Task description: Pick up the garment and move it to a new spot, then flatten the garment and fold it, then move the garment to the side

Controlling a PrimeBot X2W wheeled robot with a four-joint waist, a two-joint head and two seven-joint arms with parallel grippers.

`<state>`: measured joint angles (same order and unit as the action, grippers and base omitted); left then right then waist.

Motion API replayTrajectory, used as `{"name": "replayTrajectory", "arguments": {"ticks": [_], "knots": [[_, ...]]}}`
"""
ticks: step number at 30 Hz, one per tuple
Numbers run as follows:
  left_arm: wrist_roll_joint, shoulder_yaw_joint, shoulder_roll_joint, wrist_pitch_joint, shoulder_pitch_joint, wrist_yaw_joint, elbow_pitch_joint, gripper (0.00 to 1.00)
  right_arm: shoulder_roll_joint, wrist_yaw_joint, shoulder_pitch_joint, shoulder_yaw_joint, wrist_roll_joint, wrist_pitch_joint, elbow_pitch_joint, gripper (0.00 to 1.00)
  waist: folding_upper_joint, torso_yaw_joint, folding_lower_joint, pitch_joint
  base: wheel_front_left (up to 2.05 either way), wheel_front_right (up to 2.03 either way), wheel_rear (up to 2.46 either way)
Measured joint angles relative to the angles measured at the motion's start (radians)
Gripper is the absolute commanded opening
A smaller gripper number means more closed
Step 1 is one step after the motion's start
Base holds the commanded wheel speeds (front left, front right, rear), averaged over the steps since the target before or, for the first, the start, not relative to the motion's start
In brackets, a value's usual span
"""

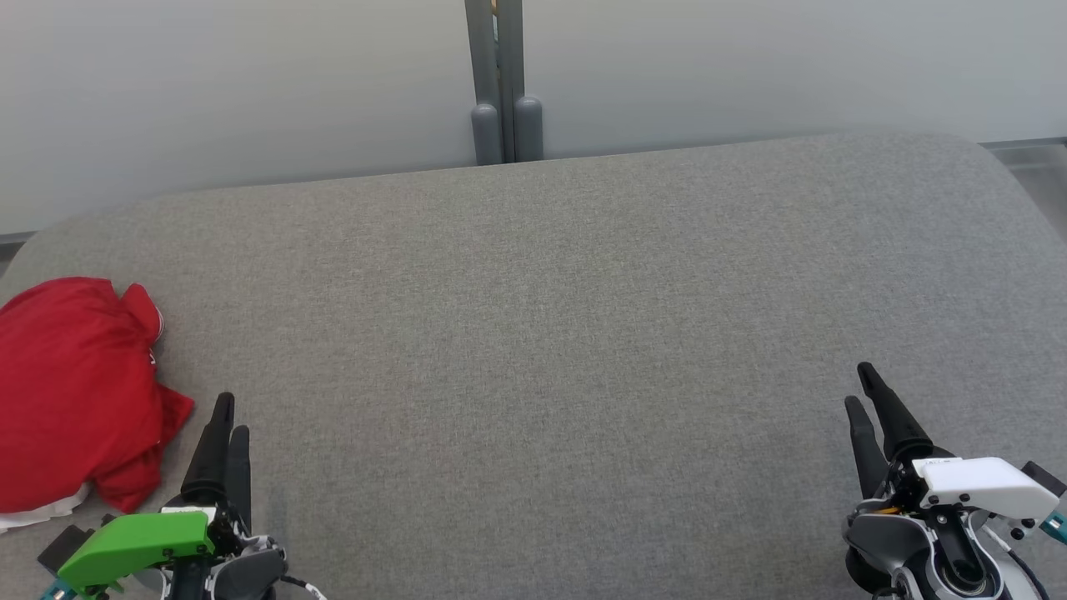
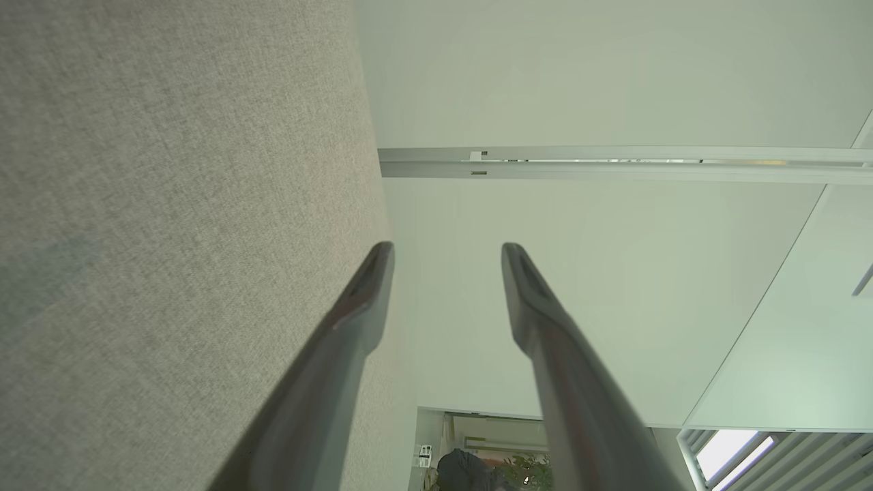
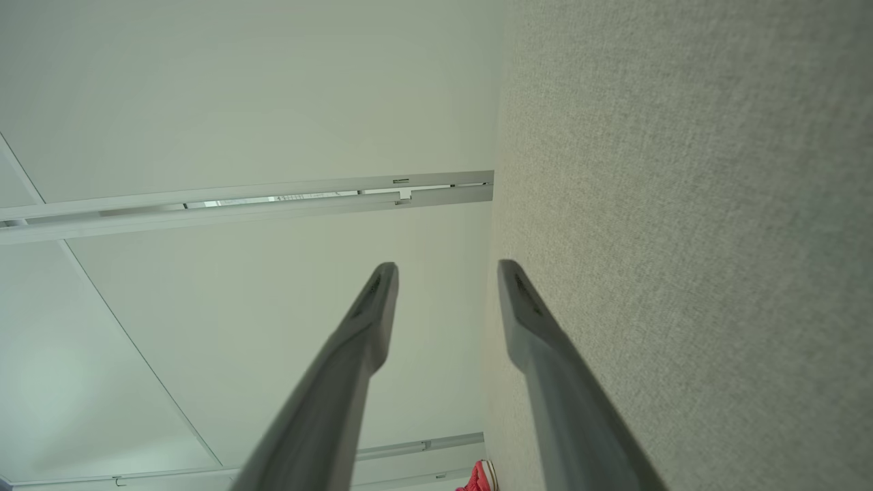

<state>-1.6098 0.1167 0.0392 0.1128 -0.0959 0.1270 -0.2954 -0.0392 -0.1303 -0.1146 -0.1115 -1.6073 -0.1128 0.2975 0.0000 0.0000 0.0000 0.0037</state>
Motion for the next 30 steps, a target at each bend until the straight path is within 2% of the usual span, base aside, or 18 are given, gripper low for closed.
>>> {"name": "replayTrajectory", "arguments": {"ticks": [4, 7, 19, 30], "knots": [[0.014, -0.014, 0.001, -0.019, 0.007, -0.001, -0.004, 1.0, -0.003, 0.0, 0.008, 0.012, 0.017, 0.015, -0.001, 1.0, 0.0, 0.0, 0.0, 0.001, 0.0, 0.0, 0.0], [0.071, -0.018, 0.002, -0.035, 0.007, -0.001, -0.006, 1.0, -0.014, 0.0, 0.008, 0.031, 0.05, 0.033, -0.001, 1.0, 0.0, 0.0, 0.0, 0.001, 0.0, 0.0, 0.0], [0.373, -0.033, 0.003, -0.089, 0.009, -0.014, -0.005, 1.0, -0.03, 0.0, 0.008, 0.063, 0.312, 0.088, -0.007, 1.0, 0.0, -0.001, 0.0, 0.001, 0.0, 0.0, 0.0], [0.574, -0.063, 0.007, -0.133, 0.024, -0.041, -0.019, 1.0, -0.037, 0.0, 0.008, 0.101, 0.528, 0.133, -0.002, 1.0, 0.0, -0.002, 0.0, -0.003, 0.0, 0.0, 0.0]]}}
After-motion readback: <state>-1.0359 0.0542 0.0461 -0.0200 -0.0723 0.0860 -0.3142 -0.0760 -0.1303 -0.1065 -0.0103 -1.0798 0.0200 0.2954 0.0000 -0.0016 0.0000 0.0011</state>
